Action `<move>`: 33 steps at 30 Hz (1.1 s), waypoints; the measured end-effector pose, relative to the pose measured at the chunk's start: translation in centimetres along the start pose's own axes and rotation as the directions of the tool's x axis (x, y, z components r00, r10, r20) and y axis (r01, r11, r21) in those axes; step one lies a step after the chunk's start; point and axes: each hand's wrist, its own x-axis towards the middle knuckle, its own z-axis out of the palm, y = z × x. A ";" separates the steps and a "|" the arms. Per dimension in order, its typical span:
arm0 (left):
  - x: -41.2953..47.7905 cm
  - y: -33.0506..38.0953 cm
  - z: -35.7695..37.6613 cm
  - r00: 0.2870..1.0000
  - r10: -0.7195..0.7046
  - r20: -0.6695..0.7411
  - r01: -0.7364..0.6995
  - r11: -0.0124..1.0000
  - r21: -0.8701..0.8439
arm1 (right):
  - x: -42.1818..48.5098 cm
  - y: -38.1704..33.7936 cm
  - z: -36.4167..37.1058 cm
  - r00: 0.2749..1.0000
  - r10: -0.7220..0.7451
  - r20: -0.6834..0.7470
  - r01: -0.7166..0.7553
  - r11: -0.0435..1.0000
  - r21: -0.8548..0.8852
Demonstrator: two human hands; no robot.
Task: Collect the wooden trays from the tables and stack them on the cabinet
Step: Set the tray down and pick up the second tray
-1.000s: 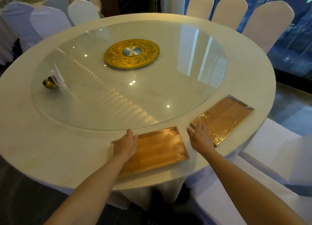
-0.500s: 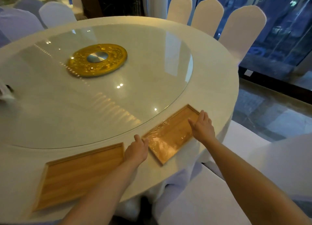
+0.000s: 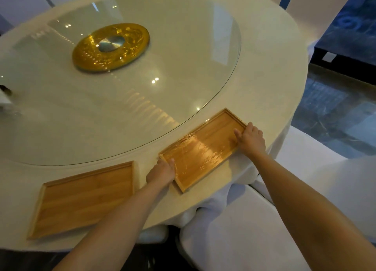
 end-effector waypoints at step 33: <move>1.7 -23.8 -14.5 0.907 0.142 -0.397 -0.181 0.981 -0.064 | -14.4 -19.3 7.1 0.999 0.031 0.023 -0.032 0.997 0.075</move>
